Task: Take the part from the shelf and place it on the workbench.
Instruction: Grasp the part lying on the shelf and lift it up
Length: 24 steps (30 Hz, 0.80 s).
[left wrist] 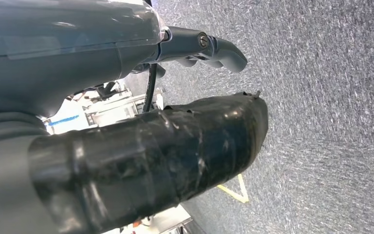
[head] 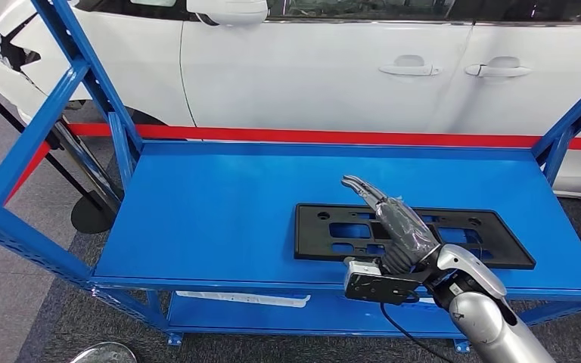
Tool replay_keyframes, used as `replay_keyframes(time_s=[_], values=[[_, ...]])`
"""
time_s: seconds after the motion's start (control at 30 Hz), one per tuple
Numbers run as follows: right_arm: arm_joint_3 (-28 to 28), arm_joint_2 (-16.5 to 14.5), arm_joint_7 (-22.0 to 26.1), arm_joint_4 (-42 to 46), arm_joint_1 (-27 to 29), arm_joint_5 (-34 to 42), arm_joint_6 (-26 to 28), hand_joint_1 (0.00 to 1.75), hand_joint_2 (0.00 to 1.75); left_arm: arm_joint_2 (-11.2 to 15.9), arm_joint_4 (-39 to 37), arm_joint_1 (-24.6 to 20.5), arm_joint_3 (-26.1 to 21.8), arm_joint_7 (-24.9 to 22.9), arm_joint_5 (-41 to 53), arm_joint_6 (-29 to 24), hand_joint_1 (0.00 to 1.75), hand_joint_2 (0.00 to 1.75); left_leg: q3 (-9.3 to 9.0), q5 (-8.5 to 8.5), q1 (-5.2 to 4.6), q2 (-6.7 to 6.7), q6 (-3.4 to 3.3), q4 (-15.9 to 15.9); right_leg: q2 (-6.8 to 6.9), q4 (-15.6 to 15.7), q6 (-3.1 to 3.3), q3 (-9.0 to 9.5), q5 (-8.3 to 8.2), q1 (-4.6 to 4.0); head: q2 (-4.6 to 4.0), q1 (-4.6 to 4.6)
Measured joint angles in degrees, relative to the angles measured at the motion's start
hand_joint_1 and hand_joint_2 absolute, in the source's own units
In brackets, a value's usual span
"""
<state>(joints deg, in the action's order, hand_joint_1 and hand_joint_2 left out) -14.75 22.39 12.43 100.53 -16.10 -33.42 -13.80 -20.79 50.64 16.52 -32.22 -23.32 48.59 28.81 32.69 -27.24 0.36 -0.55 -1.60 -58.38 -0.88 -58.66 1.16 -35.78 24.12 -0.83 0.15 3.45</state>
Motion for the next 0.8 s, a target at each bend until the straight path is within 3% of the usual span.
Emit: replay_keyframes(time_s=[0.13, 0.43, 0.8], values=[[-0.2, 0.8, -0.1, -0.1, 0.0, 0.0, -1.0, 0.00, 1.75, 0.0, 0.0, -0.1, -0.1, 0.4, 0.7, 0.1, 0.00, 0.00, 0.00, 0.00, 0.00, -0.01, 0.00, 0.0, 0.02, 0.0, 0.00, 0.00, 0.00, 0.00, -0.02, 0.00], [-7.4, 9.0, 1.9, -4.5, 0.0, -2.6, -2.6, 0.00, 1.75, 0.0, -0.1, -1.3, -3.6, 3.3, 5.3, 1.0, 0.00, 0.00, 0.21, -0.06, 0.00, -0.03, -0.04, 0.0, 0.03, 0.0, -0.02, 0.02, 0.01, 0.01, -0.01, 0.00], [-11.8, 10.5, 1.8, -8.0, 0.0, -3.8, -2.1, 0.00, 1.75, 0.0, -0.5, -1.8, -4.8, 3.6, 5.5, 1.0, 0.00, 0.00, 0.20, -0.06, 0.01, -0.02, -0.04, 0.0, 0.03, 0.0, -0.01, 0.01, 0.03, 0.00, -0.02, 0.00]])
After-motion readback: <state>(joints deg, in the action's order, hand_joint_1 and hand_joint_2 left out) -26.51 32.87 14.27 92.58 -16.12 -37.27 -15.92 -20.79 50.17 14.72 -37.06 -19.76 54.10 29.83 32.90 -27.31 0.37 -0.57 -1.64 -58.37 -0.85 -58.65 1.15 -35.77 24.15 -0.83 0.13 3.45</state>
